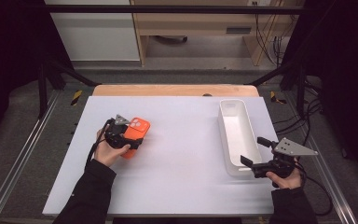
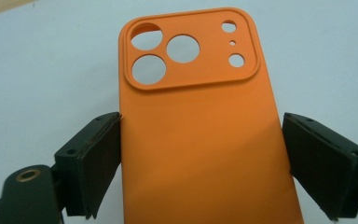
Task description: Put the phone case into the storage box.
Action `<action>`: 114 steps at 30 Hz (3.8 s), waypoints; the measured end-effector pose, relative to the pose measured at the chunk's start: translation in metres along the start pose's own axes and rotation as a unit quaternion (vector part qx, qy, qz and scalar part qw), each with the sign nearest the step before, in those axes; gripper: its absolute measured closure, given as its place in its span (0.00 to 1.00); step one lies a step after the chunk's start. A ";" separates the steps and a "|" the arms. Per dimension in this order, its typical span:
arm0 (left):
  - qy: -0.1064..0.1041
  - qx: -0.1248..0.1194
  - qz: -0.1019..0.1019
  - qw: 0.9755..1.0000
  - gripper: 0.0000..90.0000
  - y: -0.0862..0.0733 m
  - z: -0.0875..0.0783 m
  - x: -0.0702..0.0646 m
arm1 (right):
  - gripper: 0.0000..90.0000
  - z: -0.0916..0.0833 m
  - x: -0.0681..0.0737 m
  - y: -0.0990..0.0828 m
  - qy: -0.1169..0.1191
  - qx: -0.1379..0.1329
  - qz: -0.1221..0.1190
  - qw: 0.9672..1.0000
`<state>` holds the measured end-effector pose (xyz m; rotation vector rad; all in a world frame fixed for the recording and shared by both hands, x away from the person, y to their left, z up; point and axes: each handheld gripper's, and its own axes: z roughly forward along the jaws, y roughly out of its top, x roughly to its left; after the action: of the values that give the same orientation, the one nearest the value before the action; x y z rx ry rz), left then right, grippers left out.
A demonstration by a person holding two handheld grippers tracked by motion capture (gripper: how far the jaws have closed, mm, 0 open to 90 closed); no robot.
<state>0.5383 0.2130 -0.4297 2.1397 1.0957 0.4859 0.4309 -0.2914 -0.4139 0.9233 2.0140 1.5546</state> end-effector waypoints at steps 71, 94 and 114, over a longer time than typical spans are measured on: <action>-0.130 -0.057 0.202 0.969 0.15 0.017 -0.030 -0.112 | 0.01 0.019 0.030 0.012 0.023 0.030 -0.092 0.995; -0.151 -0.053 0.256 0.953 0.15 0.010 -0.032 -0.131 | 0.01 0.041 0.060 0.020 0.063 0.065 -0.149 0.985; -0.157 -0.055 0.296 0.941 0.15 0.003 -0.036 -0.133 | 0.02 0.061 0.083 0.021 0.096 0.105 -0.197 0.970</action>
<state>0.4416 0.1180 -0.4052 2.3233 0.2286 0.4338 0.4207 -0.1872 -0.4059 0.4131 2.3566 1.2682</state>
